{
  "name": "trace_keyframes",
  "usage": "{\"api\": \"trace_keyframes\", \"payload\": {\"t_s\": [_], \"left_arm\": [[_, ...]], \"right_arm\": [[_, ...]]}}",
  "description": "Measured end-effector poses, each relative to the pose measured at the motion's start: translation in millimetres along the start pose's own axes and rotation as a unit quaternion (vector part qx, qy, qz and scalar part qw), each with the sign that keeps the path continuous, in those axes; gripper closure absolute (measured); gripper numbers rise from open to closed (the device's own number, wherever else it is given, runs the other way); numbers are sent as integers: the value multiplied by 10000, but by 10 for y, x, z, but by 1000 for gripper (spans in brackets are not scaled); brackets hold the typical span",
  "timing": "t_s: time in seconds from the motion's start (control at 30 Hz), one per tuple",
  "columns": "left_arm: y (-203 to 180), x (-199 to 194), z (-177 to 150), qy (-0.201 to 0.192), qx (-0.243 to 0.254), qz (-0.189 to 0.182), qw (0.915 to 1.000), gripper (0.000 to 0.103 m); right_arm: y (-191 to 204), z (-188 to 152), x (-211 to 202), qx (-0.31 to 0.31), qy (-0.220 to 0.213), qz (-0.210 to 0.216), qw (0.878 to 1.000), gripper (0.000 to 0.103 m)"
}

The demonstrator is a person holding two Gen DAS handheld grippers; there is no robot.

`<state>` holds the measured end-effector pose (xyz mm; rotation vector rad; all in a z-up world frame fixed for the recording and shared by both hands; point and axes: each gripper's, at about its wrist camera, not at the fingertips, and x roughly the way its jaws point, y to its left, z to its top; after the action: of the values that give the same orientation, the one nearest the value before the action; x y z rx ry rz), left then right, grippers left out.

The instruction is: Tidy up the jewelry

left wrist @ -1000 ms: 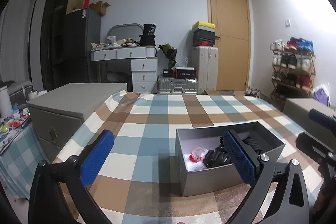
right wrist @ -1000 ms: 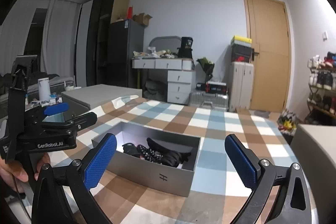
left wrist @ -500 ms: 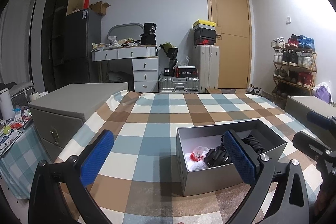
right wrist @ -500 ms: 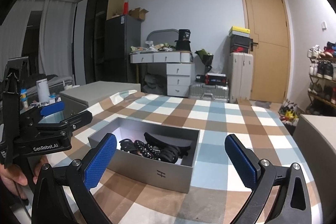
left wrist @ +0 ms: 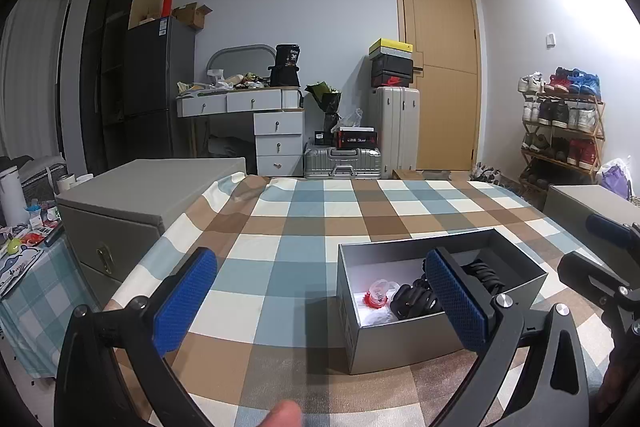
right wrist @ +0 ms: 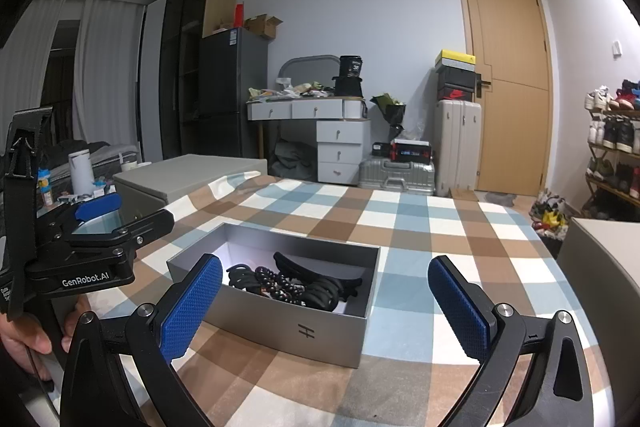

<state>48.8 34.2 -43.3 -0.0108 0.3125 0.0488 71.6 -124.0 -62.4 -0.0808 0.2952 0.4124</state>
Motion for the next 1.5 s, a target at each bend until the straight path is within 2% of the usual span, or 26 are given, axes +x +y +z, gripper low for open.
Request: {"api": "trace_keyframes", "payload": {"t_s": [1.5], "left_arm": [[-32,7,10,10,10,-41,10000,1]], "right_arm": [[-34,-3,-21,9,-4,-18,10000,0]]}}
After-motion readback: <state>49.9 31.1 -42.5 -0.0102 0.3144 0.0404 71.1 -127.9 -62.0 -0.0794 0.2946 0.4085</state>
